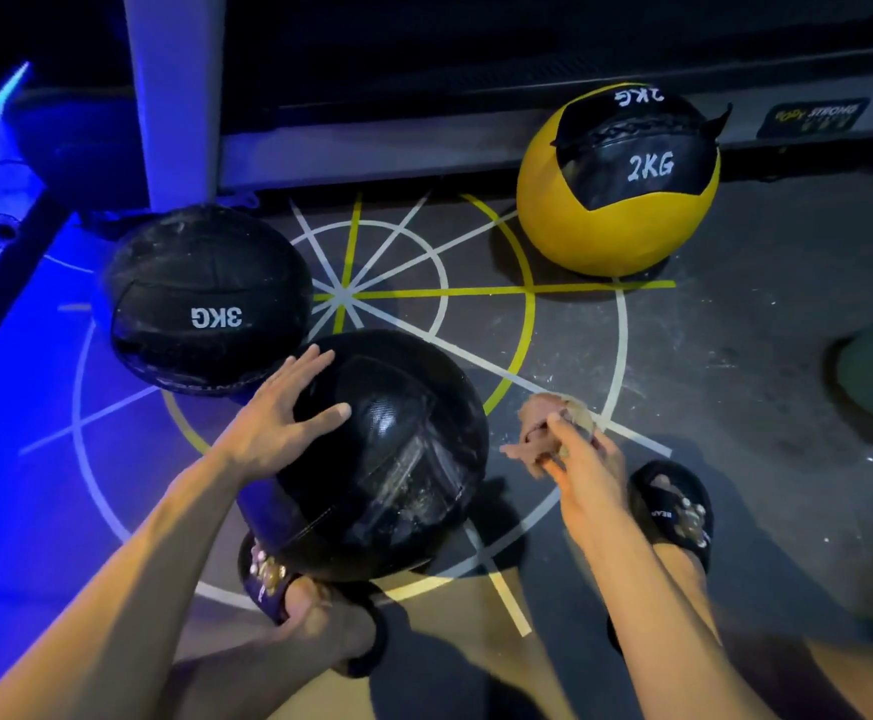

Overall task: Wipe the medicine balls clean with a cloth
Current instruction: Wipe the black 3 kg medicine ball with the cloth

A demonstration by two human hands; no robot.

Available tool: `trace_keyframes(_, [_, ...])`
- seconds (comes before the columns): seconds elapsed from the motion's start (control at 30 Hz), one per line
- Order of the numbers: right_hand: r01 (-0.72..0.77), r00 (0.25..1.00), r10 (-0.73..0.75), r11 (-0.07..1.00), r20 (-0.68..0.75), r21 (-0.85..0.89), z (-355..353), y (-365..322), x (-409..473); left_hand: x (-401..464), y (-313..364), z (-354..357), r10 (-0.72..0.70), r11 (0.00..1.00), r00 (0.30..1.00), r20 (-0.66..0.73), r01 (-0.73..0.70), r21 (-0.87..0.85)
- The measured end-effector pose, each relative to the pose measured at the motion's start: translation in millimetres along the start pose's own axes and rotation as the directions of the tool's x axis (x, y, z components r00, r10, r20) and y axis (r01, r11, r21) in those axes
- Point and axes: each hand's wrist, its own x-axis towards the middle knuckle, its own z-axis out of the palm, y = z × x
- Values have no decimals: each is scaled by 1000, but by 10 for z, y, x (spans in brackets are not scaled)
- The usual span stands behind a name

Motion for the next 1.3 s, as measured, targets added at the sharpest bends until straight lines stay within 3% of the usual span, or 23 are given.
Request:
trace_keyframes(0.17, [134,989,-129,988,70,-78,494,-44,201,30,-71,142,94,995,988,-120,-90,41])
trace_keyframes(0.27, [172,977,-125,940,172,-295,794,12,229,79,-3,181,100,994,985,-137,-94,47])
trace_keyframes(0.33, [289,935,-131,821,329,-492,978,16,-10,133,22,187,96,995,986,-136,-90,49])
trace_keyframes(0.43, [584,769,-179,589,614,-559,1128,81,-538,210,18,191,96,993,986,-140,-85,80])
trace_keyframes(0.5, [781,556,-222,469,801,-412,1053,176,-762,223,-10,187,105,993,983,-149,-95,76])
trace_keyframes(0.57, [898,420,-311,276,852,-342,978,231,-659,209,-31,189,103,993,985,-142,-94,65])
trace_keyframes(0.6, [915,404,-362,156,840,-373,988,228,-550,197,-31,198,100,994,985,-138,-92,63])
trace_keyframes(0.67, [834,506,-364,-26,782,-551,1089,168,-395,181,-20,224,103,993,986,-134,-93,75])
trace_keyframes(0.73, [788,581,-252,-63,774,-612,1211,169,-274,171,-13,231,105,992,986,-127,-94,84])
trace_keyframes(0.8, [806,571,-173,-71,803,-588,1239,230,-148,169,-17,226,108,992,986,-124,-98,85])
trace_keyframes(0.87, [810,572,-214,-8,792,-587,1204,258,19,186,-5,233,108,992,989,-105,-99,82])
trace_keyframes(0.97, [604,796,-198,306,572,-736,1257,145,316,235,49,267,92,991,992,-85,-83,101])
trace_keyframes(1.03, [490,870,-153,374,469,-787,1315,80,400,275,80,277,75,992,994,-74,-67,109])
trace_keyframes(1.1, [562,827,-198,246,526,-790,1348,129,206,314,87,245,58,992,995,-77,-49,120])
trace_keyframes(1.23, [773,564,-322,-117,760,-623,1193,507,-587,316,74,205,37,992,995,-94,-25,121])
trace_keyframes(1.27, [806,505,-335,-145,795,-574,1141,558,-666,303,68,209,37,993,995,-96,-26,117])
trace_keyframes(1.3, [847,464,-334,-106,821,-522,1101,550,-664,292,61,211,39,993,995,-95,-28,113])
